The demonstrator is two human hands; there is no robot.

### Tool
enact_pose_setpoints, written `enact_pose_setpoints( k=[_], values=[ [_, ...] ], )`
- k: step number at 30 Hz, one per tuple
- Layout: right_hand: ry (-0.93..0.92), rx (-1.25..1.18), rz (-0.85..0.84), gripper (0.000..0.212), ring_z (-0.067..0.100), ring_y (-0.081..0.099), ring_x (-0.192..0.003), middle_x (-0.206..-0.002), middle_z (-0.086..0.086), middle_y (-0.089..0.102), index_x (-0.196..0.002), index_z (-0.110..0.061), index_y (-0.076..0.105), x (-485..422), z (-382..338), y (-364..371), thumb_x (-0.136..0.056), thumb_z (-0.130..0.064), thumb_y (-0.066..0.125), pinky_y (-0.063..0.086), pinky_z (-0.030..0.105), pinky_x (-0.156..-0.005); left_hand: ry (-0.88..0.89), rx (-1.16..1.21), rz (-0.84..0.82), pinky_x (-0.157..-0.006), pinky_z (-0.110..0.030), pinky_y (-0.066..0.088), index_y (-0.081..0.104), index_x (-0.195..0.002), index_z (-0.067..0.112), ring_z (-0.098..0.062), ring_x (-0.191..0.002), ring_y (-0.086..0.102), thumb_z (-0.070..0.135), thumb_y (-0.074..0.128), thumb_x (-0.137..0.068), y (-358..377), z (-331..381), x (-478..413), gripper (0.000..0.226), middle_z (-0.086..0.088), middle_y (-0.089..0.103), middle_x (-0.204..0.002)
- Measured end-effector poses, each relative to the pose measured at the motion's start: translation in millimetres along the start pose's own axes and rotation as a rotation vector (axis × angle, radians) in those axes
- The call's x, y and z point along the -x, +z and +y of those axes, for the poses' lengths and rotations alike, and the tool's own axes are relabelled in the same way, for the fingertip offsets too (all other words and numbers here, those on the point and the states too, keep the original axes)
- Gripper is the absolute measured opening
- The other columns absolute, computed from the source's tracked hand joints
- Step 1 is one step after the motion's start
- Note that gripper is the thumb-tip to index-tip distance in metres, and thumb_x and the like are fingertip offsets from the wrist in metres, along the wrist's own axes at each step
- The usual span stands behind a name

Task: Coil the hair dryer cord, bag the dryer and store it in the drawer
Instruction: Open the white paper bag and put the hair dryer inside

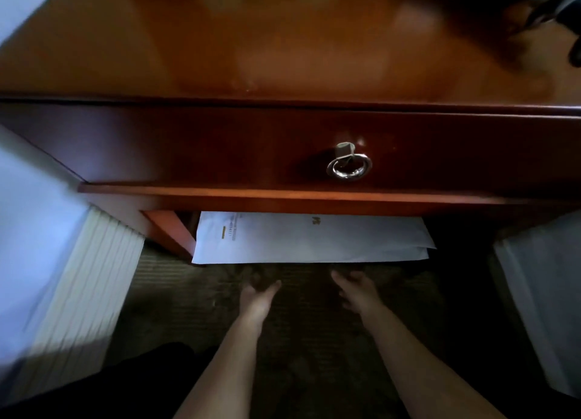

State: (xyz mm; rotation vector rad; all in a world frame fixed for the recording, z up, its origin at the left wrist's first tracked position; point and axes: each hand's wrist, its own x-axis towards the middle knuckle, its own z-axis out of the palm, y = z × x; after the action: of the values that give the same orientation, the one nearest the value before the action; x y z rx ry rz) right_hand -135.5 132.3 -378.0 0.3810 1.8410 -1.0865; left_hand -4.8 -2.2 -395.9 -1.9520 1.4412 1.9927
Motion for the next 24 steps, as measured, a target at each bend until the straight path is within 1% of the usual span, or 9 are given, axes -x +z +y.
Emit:
enact_pose_setpoints(
  k=[2, 4, 6, 8, 11, 15, 17, 20, 24],
  values=[
    [0.044, -0.144, -0.021, 0.071, 0.027, 0.052, -0.118, -0.135, 0.01, 0.049, -0.14, -0.015, 0.035, -12.0, -0.9, 6.7, -0.081, -0.035, 0.07, 0.046, 0.038, -0.098, -0.055, 0.118, 0.008, -0.103, -0.039, 0.04, 0.038, -0.142, 0.011, -0.033, -0.124, 0.05, 0.027, 0.076, -0.077, 4.2, 5.5, -12.3, 0.077, -0.014, 0.053, -0.137],
    [0.087, -0.292, -0.037, 0.066, 0.025, 0.054, -0.116, -0.131, 0.009, 0.053, -0.135, -0.015, 0.043, -24.0, -6.0, 12.3, -0.079, -0.036, 0.071, 0.048, 0.037, -0.095, -0.174, 0.285, 0.011, -0.102, -0.042, 0.042, 0.037, -0.142, 0.013, -0.031, -0.124, 0.05, 0.036, 0.076, -0.076, 7.4, 13.5, -22.3, 0.08, -0.012, 0.051, -0.137],
    [0.124, -0.389, -0.033, 0.052, 0.022, 0.057, -0.11, -0.121, 0.007, 0.059, -0.123, -0.014, 0.052, -33.9, -12.6, 17.7, -0.079, -0.035, 0.07, 0.05, 0.035, -0.09, -0.193, 0.485, -0.005, -0.095, -0.036, 0.044, 0.048, -0.13, 0.011, -0.023, -0.116, 0.055, 0.032, 0.071, -0.082, 10.6, 22.3, -29.6, 0.057, -0.009, 0.056, -0.133],
    [0.134, -0.397, 0.0, 0.035, 0.02, 0.059, -0.103, -0.112, 0.007, 0.062, -0.109, -0.013, 0.058, -40.2, -15.5, 19.8, -0.082, -0.033, 0.068, 0.05, 0.033, -0.086, -0.165, 0.602, 0.042, -0.091, -0.033, 0.046, 0.056, -0.116, 0.011, -0.018, -0.103, 0.059, 0.024, 0.067, -0.086, 13.5, 26.4, -33.5, 0.034, -0.009, 0.062, -0.125],
    [0.141, -0.336, 0.045, 0.019, 0.018, 0.062, -0.095, -0.101, 0.007, 0.066, -0.092, -0.011, 0.061, -38.8, -14.8, 16.9, -0.086, -0.029, 0.064, 0.051, 0.034, -0.089, -0.155, 0.591, 0.135, -0.094, -0.035, 0.049, 0.06, -0.108, 0.01, -0.017, -0.097, 0.063, 0.019, 0.067, -0.086, 10.9, 22.3, -32.2, 0.025, -0.009, 0.066, -0.118],
    [0.094, -0.335, 0.1, 0.01, 0.016, 0.062, -0.09, -0.094, 0.007, 0.066, -0.09, -0.01, 0.061, -28.6, -23.5, 10.4, -0.09, -0.02, 0.058, 0.049, 0.035, -0.094, -0.139, 0.589, 0.165, -0.093, -0.036, 0.051, 0.06, -0.09, 0.016, -0.017, -0.097, 0.065, 0.018, 0.064, -0.088, 3.2, 23.9, -22.5, 0.005, -0.007, 0.068, -0.111],
    [0.045, -0.362, 0.105, 0.007, 0.014, 0.061, -0.089, -0.094, 0.006, 0.065, -0.09, -0.01, 0.061, -21.0, -30.0, 8.3, -0.09, -0.017, 0.059, 0.049, 0.034, -0.095, -0.115, 0.606, 0.166, -0.091, -0.034, 0.051, 0.059, -0.091, 0.015, -0.017, -0.095, 0.064, 0.015, 0.063, -0.088, -0.5, 31.5, -13.1, 0.005, -0.008, 0.067, -0.11],
    [-0.009, -0.458, 0.1, 0.011, 0.016, 0.062, -0.095, -0.098, 0.008, 0.064, -0.099, -0.008, 0.061, -3.6, -32.0, 6.4, -0.09, -0.014, 0.059, 0.048, 0.033, -0.096, -0.072, 0.636, 0.143, -0.089, -0.034, 0.051, 0.057, -0.098, 0.012, -0.018, -0.096, 0.064, 0.013, 0.062, -0.089, -6.2, 41.1, 2.2, 0.01, -0.009, 0.065, -0.109],
    [-0.033, -0.595, 0.055, 0.003, 0.018, 0.063, -0.094, -0.097, 0.009, 0.062, -0.088, -0.005, 0.06, 34.8, -28.6, 0.7, -0.088, -0.007, 0.059, 0.049, 0.031, -0.089, 0.014, 0.594, 0.153, -0.089, -0.033, 0.051, 0.057, -0.097, 0.011, -0.019, -0.097, 0.063, 0.01, 0.058, -0.092, -13.3, 44.1, 33.4, 0.006, -0.01, 0.064, -0.111]
  ],
)
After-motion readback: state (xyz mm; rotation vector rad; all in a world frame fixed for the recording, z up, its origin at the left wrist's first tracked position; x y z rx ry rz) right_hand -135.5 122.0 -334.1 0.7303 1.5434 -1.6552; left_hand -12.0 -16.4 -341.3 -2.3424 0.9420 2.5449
